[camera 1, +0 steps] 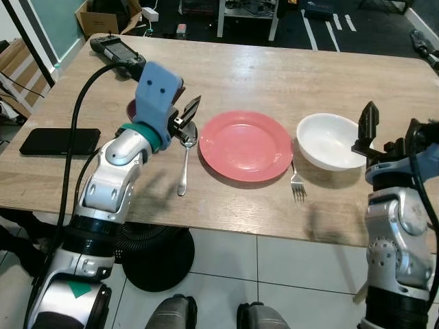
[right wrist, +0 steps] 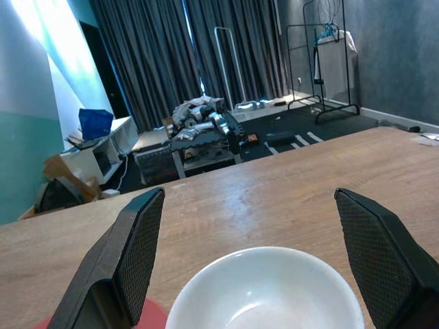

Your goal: Setting the table

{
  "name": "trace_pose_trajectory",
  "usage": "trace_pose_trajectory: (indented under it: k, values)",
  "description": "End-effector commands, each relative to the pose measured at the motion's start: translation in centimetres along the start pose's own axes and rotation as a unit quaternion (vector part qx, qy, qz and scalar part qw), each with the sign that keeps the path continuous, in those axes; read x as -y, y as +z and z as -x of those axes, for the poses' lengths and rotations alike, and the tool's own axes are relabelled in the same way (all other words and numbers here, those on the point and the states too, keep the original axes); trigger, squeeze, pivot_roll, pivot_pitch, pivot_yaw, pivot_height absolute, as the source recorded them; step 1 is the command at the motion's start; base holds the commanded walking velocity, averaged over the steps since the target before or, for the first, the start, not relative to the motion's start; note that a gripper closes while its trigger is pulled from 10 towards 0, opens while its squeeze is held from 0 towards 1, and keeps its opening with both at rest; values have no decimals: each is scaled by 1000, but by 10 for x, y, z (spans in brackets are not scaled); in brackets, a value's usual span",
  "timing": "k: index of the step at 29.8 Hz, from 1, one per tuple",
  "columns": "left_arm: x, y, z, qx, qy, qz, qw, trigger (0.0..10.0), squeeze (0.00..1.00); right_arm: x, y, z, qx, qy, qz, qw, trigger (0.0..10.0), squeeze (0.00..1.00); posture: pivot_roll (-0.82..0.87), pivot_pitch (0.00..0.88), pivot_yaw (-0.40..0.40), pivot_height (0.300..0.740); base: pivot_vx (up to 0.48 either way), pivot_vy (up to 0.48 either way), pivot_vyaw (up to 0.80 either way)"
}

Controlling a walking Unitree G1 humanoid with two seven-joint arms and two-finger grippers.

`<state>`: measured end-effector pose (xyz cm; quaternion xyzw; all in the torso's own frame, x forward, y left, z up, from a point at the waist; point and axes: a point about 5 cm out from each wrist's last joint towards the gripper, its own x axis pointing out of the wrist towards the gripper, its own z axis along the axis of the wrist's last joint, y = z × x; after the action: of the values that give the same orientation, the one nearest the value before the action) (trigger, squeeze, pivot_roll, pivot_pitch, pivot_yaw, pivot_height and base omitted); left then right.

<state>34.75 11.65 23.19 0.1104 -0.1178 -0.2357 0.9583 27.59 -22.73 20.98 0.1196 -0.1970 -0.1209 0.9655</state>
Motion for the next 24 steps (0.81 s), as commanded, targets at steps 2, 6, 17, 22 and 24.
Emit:
trace_pose_trajectory:
  k: [2,6,17,22,24]
  values:
    - [3,-3,-2,-4,-7,2,1000,10000,0,4,3,1,7,-6,9,1000,10000,0,52,0,44,740,0,0,0]
    - [6,-2,-3,-2,-10,5,1000,10000,0,8,4,4,7,-11,15,1000,10000,0,47,0,49,740,0,0,0]
    - [7,0,-6,7,-12,0,1000,10000,0,9,10,3,21,-10,33,999,10000,0,26,0,58,740,0,0,0]
    - [7,-7,-8,20,33,-9,999,10000,0,13,9,5,14,4,57,998,10000,0,10,0,26,740,0,0,0]
    - [10,-5,-8,31,55,0,998,10000,0,16,11,3,21,-3,56,998,10000,0,27,0,30,740,0,0,0]
